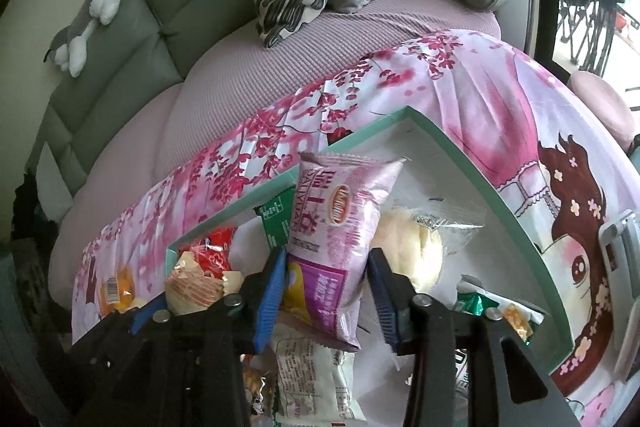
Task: Organize snacks
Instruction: 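Carry the chip bag and biscuit pack into the tray and open both tools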
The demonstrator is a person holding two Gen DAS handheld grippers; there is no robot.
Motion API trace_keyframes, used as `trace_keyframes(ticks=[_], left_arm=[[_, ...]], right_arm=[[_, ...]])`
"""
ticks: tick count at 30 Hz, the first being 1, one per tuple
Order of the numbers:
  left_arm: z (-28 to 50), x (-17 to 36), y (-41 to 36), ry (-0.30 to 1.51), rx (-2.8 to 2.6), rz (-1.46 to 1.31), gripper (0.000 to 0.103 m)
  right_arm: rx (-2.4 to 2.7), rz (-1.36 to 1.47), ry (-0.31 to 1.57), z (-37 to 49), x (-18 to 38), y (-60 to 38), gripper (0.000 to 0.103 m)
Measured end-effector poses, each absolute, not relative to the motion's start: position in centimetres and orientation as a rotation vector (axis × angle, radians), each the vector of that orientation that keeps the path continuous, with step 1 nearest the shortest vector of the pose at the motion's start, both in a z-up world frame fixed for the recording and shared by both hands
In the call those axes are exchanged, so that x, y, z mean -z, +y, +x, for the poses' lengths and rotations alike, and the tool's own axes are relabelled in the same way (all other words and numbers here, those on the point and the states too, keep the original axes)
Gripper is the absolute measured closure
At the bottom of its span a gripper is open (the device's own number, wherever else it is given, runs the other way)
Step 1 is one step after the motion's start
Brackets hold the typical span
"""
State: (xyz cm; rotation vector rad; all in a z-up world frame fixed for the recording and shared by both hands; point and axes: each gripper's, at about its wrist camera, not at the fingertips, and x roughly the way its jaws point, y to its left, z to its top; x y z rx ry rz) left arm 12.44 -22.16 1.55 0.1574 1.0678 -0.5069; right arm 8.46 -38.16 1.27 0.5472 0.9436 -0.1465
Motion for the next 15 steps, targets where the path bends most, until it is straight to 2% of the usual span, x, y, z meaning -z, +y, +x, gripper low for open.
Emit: trace_keyframes(ticks=[10,15], left_arm=[[11.3,-3.8,-21.1,1.002,0.517,0.129,0.007],[10.7,-4.9,-19.5,0.973,0.491,0.093,0.007]], right_arm=[[0.173,0.543,0.904,7.0,-3.2,-39.1,0.047],[0.186,0.538,0.915,6.1,-3.2,-39.0,0.043]])
